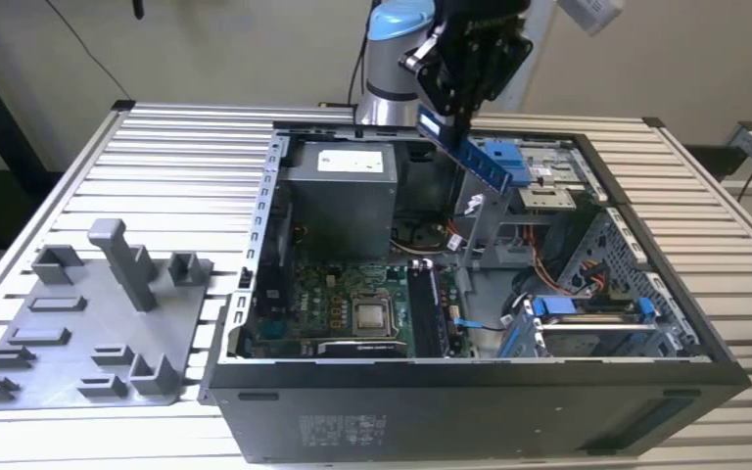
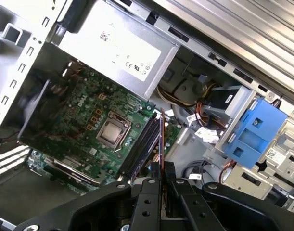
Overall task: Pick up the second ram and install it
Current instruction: 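Insert the second ram into the second slot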
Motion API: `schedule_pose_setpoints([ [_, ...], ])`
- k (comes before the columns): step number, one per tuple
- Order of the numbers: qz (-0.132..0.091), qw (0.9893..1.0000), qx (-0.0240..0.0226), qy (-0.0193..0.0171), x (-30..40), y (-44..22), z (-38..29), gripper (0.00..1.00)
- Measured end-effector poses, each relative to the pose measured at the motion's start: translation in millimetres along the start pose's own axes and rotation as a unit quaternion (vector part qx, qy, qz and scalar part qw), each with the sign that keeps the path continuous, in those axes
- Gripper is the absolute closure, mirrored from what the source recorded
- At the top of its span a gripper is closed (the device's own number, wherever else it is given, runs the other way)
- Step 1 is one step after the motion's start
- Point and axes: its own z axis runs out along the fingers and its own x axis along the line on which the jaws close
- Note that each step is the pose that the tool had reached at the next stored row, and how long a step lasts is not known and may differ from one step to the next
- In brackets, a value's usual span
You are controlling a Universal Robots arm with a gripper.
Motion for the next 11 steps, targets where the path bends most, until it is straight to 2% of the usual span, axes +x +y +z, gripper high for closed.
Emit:
schedule_pose_setpoints([
  [5, 0.03, 0.9996, 0.0003, 0.0007, 0.2, -0.4, 1.3, 0.86],
  [11, 0.066, 0.9978, 0.0007, 0.0015, 0.4, -0.6, 3.1, 0.86],
])
